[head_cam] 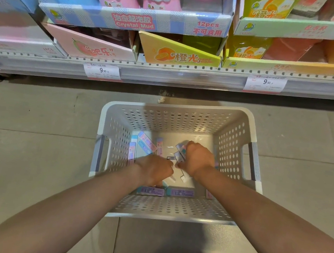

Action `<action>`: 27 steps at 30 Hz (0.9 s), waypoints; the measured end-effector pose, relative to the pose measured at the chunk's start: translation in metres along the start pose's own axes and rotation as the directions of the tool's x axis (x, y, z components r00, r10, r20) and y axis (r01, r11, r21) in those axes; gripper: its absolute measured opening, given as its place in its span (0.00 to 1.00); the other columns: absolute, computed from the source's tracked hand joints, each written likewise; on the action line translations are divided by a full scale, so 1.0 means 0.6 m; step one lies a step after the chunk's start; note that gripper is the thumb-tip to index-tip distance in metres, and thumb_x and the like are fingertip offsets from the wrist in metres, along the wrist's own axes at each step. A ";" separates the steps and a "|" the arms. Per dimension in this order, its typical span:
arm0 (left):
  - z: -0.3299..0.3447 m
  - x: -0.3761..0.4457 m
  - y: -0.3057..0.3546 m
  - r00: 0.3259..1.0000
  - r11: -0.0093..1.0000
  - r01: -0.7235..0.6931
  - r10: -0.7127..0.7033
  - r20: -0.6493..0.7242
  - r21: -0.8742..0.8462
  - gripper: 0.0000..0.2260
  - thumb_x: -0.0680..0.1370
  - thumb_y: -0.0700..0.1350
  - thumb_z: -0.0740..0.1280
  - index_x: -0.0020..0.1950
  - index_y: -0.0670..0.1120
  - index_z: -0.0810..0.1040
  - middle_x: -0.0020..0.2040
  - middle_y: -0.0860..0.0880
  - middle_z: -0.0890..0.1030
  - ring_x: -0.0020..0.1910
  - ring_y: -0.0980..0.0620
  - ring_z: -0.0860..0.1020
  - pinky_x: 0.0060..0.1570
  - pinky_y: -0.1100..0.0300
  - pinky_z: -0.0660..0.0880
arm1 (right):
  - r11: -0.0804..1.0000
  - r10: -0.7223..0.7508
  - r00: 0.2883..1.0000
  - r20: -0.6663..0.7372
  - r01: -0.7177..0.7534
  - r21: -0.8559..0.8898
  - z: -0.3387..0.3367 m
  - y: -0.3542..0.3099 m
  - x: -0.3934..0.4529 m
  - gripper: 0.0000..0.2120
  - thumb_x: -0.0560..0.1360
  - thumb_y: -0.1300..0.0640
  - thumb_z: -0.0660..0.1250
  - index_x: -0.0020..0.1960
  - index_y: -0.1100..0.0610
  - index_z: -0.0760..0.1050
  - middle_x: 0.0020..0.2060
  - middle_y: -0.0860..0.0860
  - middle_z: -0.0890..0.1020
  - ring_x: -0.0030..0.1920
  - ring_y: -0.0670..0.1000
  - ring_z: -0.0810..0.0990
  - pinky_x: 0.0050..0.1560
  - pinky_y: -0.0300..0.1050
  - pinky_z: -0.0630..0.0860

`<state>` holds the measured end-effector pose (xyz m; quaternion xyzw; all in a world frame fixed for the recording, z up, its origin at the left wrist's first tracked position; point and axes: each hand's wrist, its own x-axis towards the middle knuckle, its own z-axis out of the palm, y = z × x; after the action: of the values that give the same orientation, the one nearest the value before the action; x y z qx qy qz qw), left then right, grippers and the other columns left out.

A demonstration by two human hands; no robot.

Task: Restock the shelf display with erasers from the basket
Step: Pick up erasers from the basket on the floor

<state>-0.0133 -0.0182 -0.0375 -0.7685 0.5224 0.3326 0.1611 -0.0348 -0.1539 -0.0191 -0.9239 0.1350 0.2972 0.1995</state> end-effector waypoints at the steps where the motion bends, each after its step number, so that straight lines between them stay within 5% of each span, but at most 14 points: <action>1: 0.000 -0.001 0.000 1.000 1.000 -0.005 0.005 -0.005 0.004 0.12 0.77 0.43 0.64 0.58 0.40 0.75 0.57 0.43 0.76 0.52 0.41 0.79 0.47 0.48 0.78 | 1.000 0.012 1.000 -0.002 -0.012 0.017 0.001 0.000 0.001 0.23 0.70 0.50 0.69 0.62 0.55 0.69 0.58 0.53 0.78 0.57 0.54 0.78 0.47 0.41 0.70; 6: 0.001 -0.004 -0.001 0.998 0.999 0.047 -0.046 -0.050 0.023 0.10 0.78 0.40 0.58 0.57 0.41 0.74 0.53 0.42 0.79 0.47 0.42 0.80 0.43 0.52 0.78 | 0.996 0.016 0.997 0.077 -0.023 0.087 -0.009 0.002 0.004 0.21 0.72 0.54 0.67 0.64 0.51 0.70 0.59 0.51 0.78 0.58 0.53 0.77 0.53 0.41 0.71; 10: -0.008 -0.006 -0.004 0.976 0.977 0.173 -0.187 -0.110 -0.124 0.13 0.77 0.36 0.56 0.61 0.40 0.70 0.53 0.41 0.80 0.48 0.42 0.80 0.44 0.53 0.75 | 0.994 0.004 0.996 0.092 -0.014 0.108 -0.009 0.004 0.007 0.20 0.71 0.54 0.68 0.62 0.48 0.71 0.58 0.49 0.79 0.55 0.51 0.78 0.48 0.39 0.70; 17: 0.001 0.005 0.008 0.773 0.688 0.534 -0.633 -0.047 -0.491 0.27 0.77 0.34 0.57 0.73 0.37 0.51 0.55 0.38 0.79 0.51 0.41 0.79 0.42 0.53 0.75 | 0.999 -0.008 1.000 0.001 0.008 0.050 0.001 0.009 0.003 0.15 0.74 0.52 0.63 0.59 0.54 0.73 0.55 0.55 0.79 0.55 0.56 0.78 0.45 0.42 0.69; 22: 0.010 0.014 0.006 0.758 0.582 0.522 -0.651 0.026 -0.624 0.18 0.78 0.50 0.63 0.60 0.38 0.73 0.55 0.39 0.80 0.55 0.42 0.78 0.49 0.54 0.75 | 0.998 -0.012 1.000 0.024 0.010 0.068 0.015 0.009 0.007 0.11 0.74 0.56 0.61 0.56 0.54 0.73 0.52 0.58 0.80 0.53 0.59 0.79 0.46 0.44 0.73; 27: 0.007 0.022 -0.001 0.698 0.454 0.516 -0.714 0.049 -0.726 0.16 0.80 0.50 0.60 0.58 0.39 0.75 0.56 0.40 0.79 0.55 0.42 0.78 0.47 0.57 0.73 | 0.992 -0.009 0.998 0.065 0.001 0.124 0.015 0.009 0.007 0.10 0.74 0.58 0.61 0.55 0.55 0.73 0.53 0.58 0.80 0.53 0.60 0.78 0.48 0.45 0.73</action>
<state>-0.0112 -0.0248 -0.0494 -0.9424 0.0564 0.3144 -0.0994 -0.0382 -0.1552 -0.0300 -0.9000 0.1441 0.3178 0.2614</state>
